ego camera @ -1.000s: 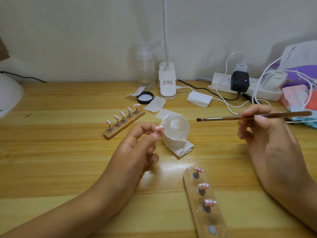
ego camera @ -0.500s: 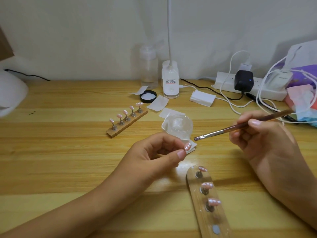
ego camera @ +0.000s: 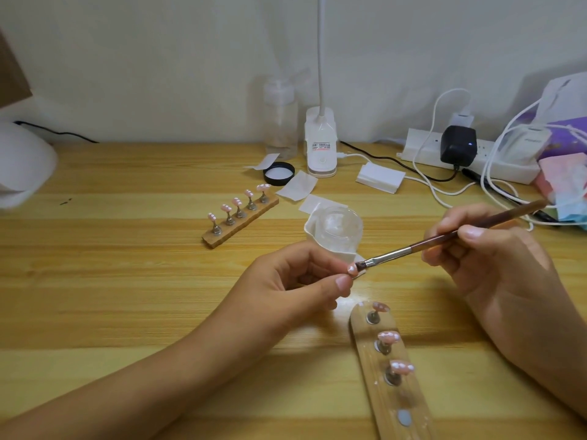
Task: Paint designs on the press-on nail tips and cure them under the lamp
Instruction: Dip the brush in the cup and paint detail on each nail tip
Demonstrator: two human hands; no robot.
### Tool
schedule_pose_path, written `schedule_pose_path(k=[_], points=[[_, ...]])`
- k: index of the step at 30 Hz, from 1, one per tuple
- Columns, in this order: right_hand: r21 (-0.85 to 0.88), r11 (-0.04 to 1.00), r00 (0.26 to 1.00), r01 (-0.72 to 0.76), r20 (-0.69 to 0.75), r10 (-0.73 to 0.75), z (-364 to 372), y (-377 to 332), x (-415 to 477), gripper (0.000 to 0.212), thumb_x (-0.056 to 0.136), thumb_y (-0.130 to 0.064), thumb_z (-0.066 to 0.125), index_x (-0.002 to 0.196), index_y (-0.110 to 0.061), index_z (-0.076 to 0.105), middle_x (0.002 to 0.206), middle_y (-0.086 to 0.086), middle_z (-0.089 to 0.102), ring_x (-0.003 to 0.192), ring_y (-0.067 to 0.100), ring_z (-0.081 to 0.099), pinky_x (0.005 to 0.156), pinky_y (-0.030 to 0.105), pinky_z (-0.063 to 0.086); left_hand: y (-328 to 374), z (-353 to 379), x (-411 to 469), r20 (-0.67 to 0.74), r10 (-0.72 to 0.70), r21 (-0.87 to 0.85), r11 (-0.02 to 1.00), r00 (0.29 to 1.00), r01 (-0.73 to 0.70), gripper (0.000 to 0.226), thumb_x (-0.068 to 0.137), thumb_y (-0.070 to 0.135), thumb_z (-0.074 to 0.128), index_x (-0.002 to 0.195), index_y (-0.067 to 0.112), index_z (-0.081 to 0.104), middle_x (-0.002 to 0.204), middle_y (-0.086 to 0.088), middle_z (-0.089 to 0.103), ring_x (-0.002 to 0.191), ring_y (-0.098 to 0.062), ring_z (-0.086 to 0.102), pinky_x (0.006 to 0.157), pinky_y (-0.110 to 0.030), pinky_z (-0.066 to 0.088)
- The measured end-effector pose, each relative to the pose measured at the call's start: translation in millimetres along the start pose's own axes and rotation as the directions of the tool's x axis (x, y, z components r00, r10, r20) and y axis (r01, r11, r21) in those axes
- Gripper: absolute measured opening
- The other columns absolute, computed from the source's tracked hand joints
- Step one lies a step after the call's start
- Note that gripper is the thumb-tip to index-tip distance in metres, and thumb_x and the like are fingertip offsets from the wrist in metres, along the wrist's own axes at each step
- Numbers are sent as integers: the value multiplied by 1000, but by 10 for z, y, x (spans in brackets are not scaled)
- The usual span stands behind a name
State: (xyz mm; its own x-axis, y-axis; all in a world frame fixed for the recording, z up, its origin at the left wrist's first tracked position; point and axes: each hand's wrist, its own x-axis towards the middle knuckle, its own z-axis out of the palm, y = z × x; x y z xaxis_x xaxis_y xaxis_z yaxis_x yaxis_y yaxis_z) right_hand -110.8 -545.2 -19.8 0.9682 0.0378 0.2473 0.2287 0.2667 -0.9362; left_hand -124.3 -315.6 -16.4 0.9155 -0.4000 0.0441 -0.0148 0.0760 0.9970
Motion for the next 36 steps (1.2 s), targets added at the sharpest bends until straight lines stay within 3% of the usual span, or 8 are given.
schedule_pose_path(k=[6, 13, 17, 22, 28, 36], points=[[-127, 989, 995, 73, -56, -81, 12, -5, -27, 28, 81, -11, 48, 72, -24, 72, 78, -2, 63, 74, 11, 62, 72, 20, 53, 2, 1, 3, 22, -5, 0, 1000, 1000, 5, 14, 78, 15, 69, 77, 28, 74, 74, 6, 69, 66, -5, 60, 67, -14, 48], [14, 999, 999, 37, -33, -37, 6, -16, -8, 27, 81, -10, 46, 73, -21, 70, 77, 1, 62, 70, 12, 62, 69, 20, 53, -7, -17, 0, 15, -3, 57, 998, 1000, 2, 10, 78, 19, 69, 80, 28, 74, 74, 9, 68, 68, -4, 59, 68, -14, 47], [-13, 1000, 1000, 15, 15, -15, 16, -10, -27, 26, 82, -10, 47, 74, -20, 70, 77, 3, 62, 69, 14, 62, 69, 21, 54, -15, -19, 2, 12, 10, 104, 994, 1000, -11, 13, 79, 21, 68, 79, 33, 73, 75, 12, 66, 72, -4, 58, 70, -13, 46], [-86, 996, 999, 24, -35, -28, 8, -6, -26, 26, 81, -12, 48, 71, -24, 68, 77, -1, 62, 68, 11, 60, 68, 19, 52, -14, -25, 2, 33, 18, 103, 994, 999, -21, 15, 81, 20, 66, 82, 33, 73, 77, 13, 68, 73, -3, 60, 71, -12, 46], [77, 997, 995, -6, -94, 13, 26, -21, 13, 25, 84, -14, 51, 70, -24, 70, 73, -4, 63, 63, 10, 61, 62, 19, 52, -28, -28, 1, 22, 21, 111, 994, 1000, -24, 14, 83, 23, 66, 85, 34, 73, 82, 11, 68, 79, -3, 61, 74, -13, 47], [51, 998, 998, -26, -57, 29, 74, -32, -10, 24, 84, -19, 53, 71, -24, 72, 67, 0, 67, 61, 13, 66, 64, 21, 55, -19, -26, -7, 15, 31, 98, 995, 999, -32, 13, 84, 25, 65, 86, 34, 75, 87, 9, 72, 84, -1, 64, 74, -10, 47]])
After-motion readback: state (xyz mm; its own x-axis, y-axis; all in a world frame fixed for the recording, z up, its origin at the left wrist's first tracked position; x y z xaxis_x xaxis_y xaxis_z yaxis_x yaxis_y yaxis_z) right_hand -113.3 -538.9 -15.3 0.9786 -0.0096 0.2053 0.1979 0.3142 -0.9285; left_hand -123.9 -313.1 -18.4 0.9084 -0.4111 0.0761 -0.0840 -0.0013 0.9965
